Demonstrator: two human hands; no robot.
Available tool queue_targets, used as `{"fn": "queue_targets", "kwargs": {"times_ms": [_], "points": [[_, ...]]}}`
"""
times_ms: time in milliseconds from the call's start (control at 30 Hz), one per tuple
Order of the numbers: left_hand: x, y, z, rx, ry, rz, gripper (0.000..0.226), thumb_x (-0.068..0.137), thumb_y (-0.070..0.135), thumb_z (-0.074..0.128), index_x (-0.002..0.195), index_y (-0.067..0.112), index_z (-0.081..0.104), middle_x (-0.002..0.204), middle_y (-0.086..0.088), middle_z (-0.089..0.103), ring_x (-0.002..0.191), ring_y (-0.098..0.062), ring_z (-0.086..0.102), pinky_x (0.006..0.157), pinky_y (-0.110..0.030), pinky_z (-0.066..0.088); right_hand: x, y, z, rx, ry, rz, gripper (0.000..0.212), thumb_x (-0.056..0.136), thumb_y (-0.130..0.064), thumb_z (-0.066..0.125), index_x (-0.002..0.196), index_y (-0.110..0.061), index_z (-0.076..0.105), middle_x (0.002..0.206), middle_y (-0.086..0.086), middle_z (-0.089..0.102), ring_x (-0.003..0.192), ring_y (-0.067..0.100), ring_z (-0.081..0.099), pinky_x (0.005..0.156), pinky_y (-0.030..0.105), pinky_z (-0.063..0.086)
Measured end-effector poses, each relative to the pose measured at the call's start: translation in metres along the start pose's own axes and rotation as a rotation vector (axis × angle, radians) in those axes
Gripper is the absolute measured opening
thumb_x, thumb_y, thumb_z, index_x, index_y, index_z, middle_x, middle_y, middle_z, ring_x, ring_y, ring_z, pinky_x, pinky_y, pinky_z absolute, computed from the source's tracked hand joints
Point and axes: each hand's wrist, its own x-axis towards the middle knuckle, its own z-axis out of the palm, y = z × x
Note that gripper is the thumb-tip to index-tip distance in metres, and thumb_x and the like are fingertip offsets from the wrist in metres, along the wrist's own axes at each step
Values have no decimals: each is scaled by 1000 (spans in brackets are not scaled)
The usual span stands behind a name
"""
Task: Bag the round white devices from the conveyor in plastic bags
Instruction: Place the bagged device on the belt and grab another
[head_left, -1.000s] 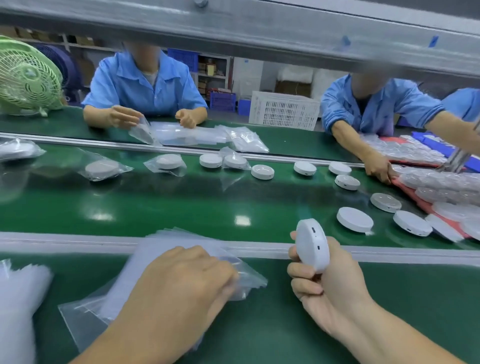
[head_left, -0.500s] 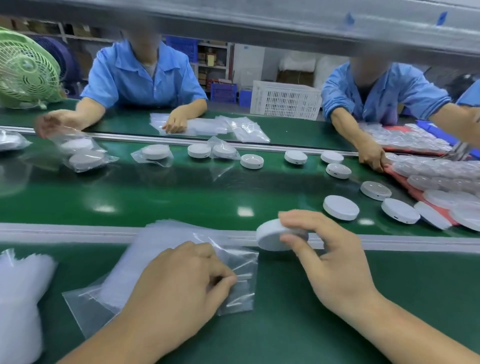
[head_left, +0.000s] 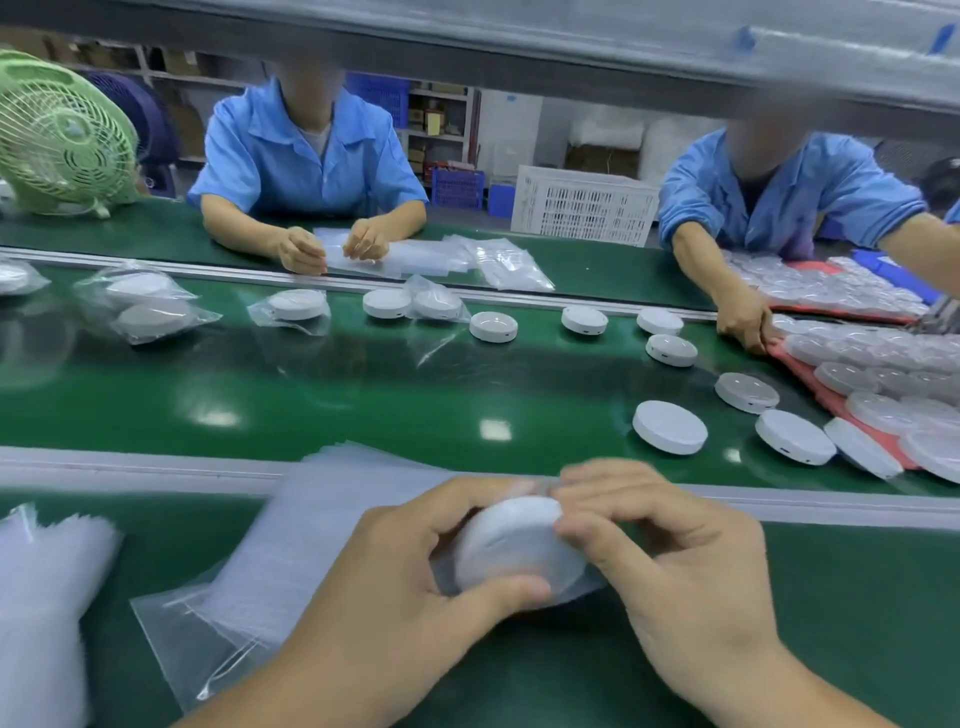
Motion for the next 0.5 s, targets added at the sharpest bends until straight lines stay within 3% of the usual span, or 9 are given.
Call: {"fn": "queue_targets", "kwargs": {"times_ms": [67, 100, 167, 200, 267, 367, 433, 500], "points": [[2, 0, 6, -38, 216, 17, 50, 70, 42, 84, 116, 51, 64, 103, 24, 73, 92, 1, 70, 73, -11, 54, 3, -7, 5, 26, -79, 85, 33, 79, -71, 72, 93, -42, 80, 115, -13, 75, 121, 15, 65, 95, 36, 53], [3, -3, 7, -92, 290, 10, 50, 71, 44, 83, 117, 47, 64, 103, 20, 74, 91, -2, 71, 72, -13, 55, 6, -10, 8, 53, -147, 141, 40, 76, -76, 71, 98, -44, 78, 118, -14, 72, 119, 11, 65, 92, 34, 53], [6, -7, 5, -171, 358, 4, 52, 74, 56, 78, 122, 44, 62, 107, 16, 74, 91, -5, 72, 73, -12, 55, 12, -13, 16, 112, -266, 251, 48, 69, -83, 71, 97, -44, 69, 93, -19, 70, 86, 2, 67, 72, 24, 52], [8, -7, 4, -199, 354, 4, 53, 75, 62, 74, 123, 44, 61, 108, 15, 73, 92, -5, 72, 72, -11, 55, 17, -13, 22, 104, -285, 278, 50, 69, -85, 68, 91, -41, 63, 78, -17, 64, 70, 3, 60, 63, 22, 47], [13, -5, 3, -239, 353, 8, 54, 77, 70, 66, 125, 46, 59, 109, 15, 73, 93, -4, 72, 72, -9, 54, 29, -11, 34, 66, -278, 246, 52, 77, -83, 62, 82, -32, 52, 65, -14, 50, 60, 4, 45, 57, 25, 38], [21, -8, -3, -249, 396, 25, 49, 80, 67, 60, 126, 49, 58, 113, 18, 71, 99, -1, 69, 77, -19, 57, 53, -8, 47, 68, -328, 164, 41, 89, -64, 58, 79, -25, 48, 63, -14, 45, 61, 4, 41, 58, 29, 36], [26, -8, -14, -328, 300, 12, 42, 86, 60, 57, 126, 48, 60, 120, 17, 70, 110, -2, 66, 87, -24, 55, 68, -3, 52, 73, -380, 133, 34, 91, -56, 58, 80, -25, 50, 65, -10, 45, 62, 7, 41, 59, 32, 36], [29, -10, -24, -328, 188, 16, 32, 97, 50, 52, 127, 49, 60, 126, 22, 66, 120, 3, 59, 93, -10, 46, 78, 6, 57, 57, -450, 119, 27, 95, -48, 58, 84, -25, 51, 68, -1, 50, 64, 16, 44, 61, 38, 40]]}}
